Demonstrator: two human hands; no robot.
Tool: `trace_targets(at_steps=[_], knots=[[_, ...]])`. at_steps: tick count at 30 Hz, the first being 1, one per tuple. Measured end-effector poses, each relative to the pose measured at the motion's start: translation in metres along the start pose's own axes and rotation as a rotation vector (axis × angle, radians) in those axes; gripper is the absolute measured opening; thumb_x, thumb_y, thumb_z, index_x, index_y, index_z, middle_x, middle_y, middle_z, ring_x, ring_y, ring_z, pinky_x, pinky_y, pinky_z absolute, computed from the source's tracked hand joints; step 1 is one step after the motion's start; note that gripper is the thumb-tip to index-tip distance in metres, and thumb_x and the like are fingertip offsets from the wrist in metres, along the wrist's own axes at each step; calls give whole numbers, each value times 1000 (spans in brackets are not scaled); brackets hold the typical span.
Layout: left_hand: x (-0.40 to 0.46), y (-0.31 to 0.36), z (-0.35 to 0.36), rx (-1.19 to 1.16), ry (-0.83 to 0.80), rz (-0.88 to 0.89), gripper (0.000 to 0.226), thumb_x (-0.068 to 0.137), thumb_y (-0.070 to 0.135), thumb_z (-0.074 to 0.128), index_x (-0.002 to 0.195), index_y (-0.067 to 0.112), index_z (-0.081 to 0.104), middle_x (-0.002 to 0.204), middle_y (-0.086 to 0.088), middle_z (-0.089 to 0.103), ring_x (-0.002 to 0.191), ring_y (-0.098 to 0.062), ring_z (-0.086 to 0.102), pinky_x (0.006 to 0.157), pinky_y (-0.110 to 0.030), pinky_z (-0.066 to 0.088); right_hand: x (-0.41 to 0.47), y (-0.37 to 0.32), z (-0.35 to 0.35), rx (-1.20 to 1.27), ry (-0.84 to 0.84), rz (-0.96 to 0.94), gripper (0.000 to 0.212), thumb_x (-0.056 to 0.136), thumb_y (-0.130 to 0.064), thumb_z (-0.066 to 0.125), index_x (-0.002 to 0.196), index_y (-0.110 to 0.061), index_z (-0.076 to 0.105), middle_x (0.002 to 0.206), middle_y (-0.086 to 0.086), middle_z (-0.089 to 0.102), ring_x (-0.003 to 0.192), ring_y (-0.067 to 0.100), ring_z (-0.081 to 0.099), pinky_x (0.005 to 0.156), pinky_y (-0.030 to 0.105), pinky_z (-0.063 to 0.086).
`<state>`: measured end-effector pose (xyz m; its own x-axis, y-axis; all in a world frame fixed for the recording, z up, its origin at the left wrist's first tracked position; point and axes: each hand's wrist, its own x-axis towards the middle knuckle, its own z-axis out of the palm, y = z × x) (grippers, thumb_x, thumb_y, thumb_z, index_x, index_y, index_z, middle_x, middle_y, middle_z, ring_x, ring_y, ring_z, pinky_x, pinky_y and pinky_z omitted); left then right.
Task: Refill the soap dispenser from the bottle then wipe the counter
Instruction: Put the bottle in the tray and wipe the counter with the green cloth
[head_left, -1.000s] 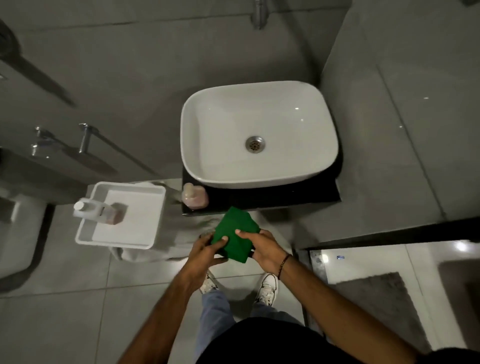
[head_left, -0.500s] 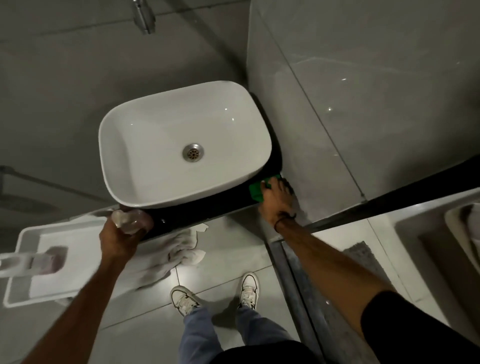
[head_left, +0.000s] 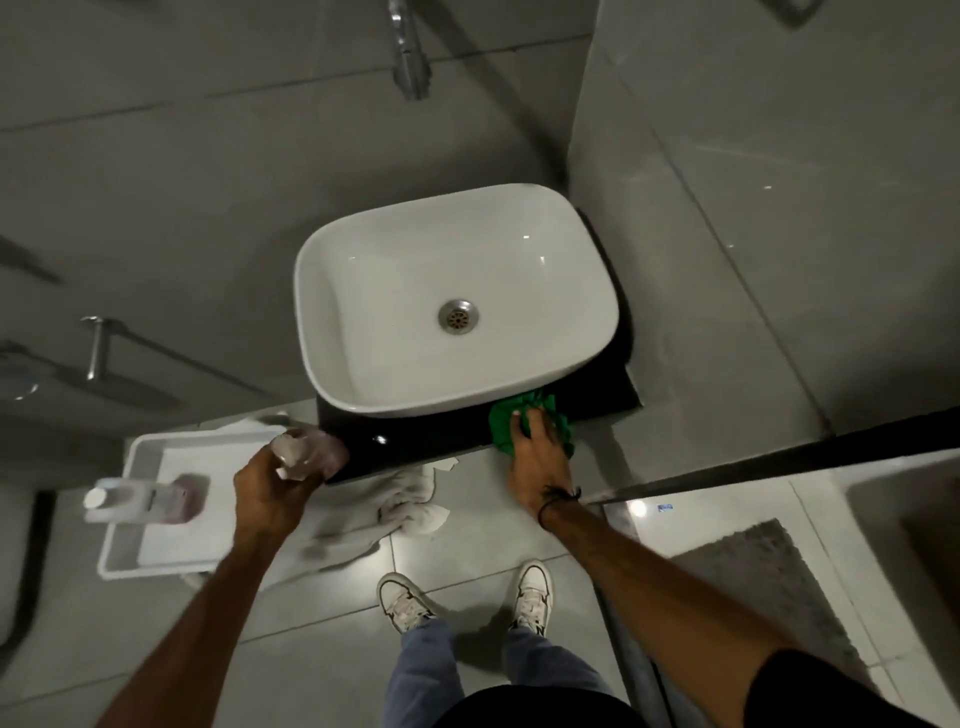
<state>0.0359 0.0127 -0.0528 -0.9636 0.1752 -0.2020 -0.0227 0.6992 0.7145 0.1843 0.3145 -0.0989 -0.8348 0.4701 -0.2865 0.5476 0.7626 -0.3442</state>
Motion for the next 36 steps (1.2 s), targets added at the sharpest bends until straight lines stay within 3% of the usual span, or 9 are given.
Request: trace_targets(at_steps=[5,13,18,20,24,26,29,32,36], knots=[[-1,-12,-43,-74,58,5,53,73,12,90,121,10,68,102,-4,72,91,-20,66,64,3,46,-6,-87,37,38,-54,-91,71,82,-2,57,150,-3,36,155,16,30,141,40,30,120,46,28],[11,-30,-67,-92,56,13,56,69,8,91,121,7,70,101,-3,72,93,-20,67,62,3,46,3,-201,81,46,-143,-423,70,85,7,48,152,1,29,161,15,24,152,36,13,126,44,7],[15,-18,-56,-152,-12,61,54,71,11,91,120,10,69,105,-3,73,93,-17,69,70,-14,58,10,-173,78,-158,-207,-661,67,94,1,45,156,-10,22,165,8,20,154,28,5,125,41,-1],[15,-10,-47,-157,-25,67,55,70,13,92,120,16,69,102,2,73,89,-10,69,68,-9,56,7,-143,71,-202,-217,-722,65,97,-1,41,157,-13,20,166,4,17,155,27,5,126,40,0],[12,0,-27,-170,-41,54,52,67,18,94,109,36,69,95,17,73,85,1,70,71,-11,56,2,-63,41,-177,-188,-622,78,87,12,36,158,-14,18,167,3,11,155,27,2,126,38,-1],[11,1,-15,-141,-54,42,51,67,22,94,112,31,71,98,12,75,88,1,70,78,-23,58,4,-18,19,-181,-174,-530,85,82,16,38,158,-15,16,167,3,8,155,27,0,126,38,-2],[10,1,-1,-94,-70,42,49,68,25,93,111,28,71,100,7,76,88,5,70,79,-23,56,11,44,-18,-245,-171,-365,81,86,11,40,158,-15,13,167,5,4,155,28,0,126,37,0],[9,0,9,-88,-84,35,50,68,22,93,114,22,71,106,4,76,97,-14,72,84,-33,59,19,89,-50,-264,-141,-166,81,86,10,42,158,-12,15,168,6,7,155,28,4,125,40,10],[10,-1,13,-65,-94,20,52,67,16,94,114,19,72,109,-1,76,100,-23,72,89,-43,60,30,109,-69,-268,-87,4,77,88,8,45,158,-9,17,167,7,14,154,32,10,124,43,17]])
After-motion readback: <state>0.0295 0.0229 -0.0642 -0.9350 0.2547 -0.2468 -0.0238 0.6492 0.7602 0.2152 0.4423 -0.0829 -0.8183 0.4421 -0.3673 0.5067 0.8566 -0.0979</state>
